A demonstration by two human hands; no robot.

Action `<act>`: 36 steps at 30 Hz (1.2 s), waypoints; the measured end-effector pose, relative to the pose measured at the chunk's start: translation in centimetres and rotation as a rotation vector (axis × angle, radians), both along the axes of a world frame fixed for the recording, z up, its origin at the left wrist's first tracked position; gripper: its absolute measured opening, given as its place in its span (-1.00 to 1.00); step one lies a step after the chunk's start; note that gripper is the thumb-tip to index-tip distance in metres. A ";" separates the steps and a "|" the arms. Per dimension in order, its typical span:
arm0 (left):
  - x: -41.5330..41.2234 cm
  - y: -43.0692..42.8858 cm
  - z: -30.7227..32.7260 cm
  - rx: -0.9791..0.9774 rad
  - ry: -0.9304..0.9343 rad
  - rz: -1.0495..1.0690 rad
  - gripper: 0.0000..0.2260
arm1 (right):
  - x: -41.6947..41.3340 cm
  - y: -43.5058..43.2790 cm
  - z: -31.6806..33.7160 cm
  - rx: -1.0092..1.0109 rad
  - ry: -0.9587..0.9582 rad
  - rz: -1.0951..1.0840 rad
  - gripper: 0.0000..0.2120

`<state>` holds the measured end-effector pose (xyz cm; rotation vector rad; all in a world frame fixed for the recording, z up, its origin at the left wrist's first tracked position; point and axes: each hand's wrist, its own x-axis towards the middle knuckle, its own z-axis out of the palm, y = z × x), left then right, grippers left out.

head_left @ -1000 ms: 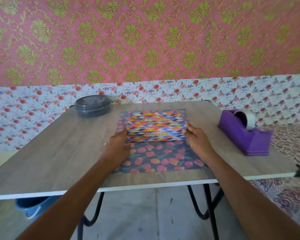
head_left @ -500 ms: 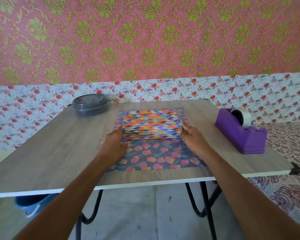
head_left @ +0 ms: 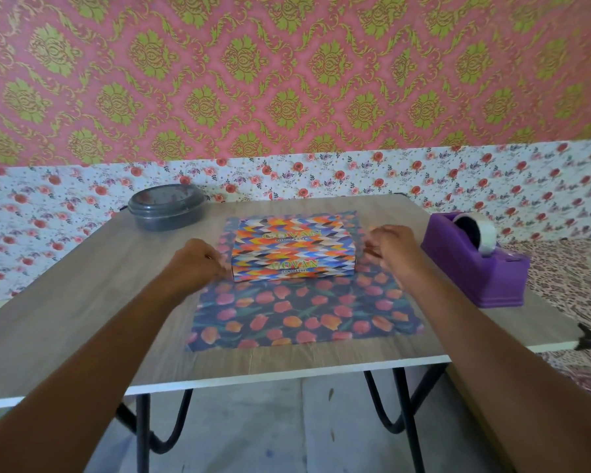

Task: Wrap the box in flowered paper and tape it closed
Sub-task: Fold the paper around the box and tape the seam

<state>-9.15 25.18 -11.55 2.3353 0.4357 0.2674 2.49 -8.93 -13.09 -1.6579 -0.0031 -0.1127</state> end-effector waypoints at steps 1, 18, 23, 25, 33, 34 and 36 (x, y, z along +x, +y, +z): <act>1.1 0.9 0.3 -0.003 -0.015 0.016 -0.97 | 1.3 -0.1 0.4 -0.001 0.023 -0.009 -0.90; 20.0 6.9 -1.5 0.235 0.007 0.041 -0.79 | 20.3 4.4 0.1 -0.846 -0.013 0.136 -0.33; 21.7 6.9 -2.4 0.229 0.068 0.087 -0.90 | 22.3 4.8 -0.7 -0.863 0.046 0.111 -0.80; 21.9 7.1 -2.4 0.210 0.074 0.068 -0.90 | 22.7 5.1 -0.6 -0.868 0.057 0.097 -0.86; 22.8 6.6 -1.9 0.023 0.041 0.047 -0.78 | 23.5 6.9 -1.0 -1.047 0.048 0.137 -0.56; 23.0 6.4 -1.7 -0.021 0.009 0.042 -0.80 | 23.6 6.9 -0.9 -1.029 0.029 0.151 -0.62; 23.2 6.1 -1.4 -0.126 -0.046 0.024 -0.74 | 23.4 6.7 -0.8 -0.963 0.009 0.182 -0.85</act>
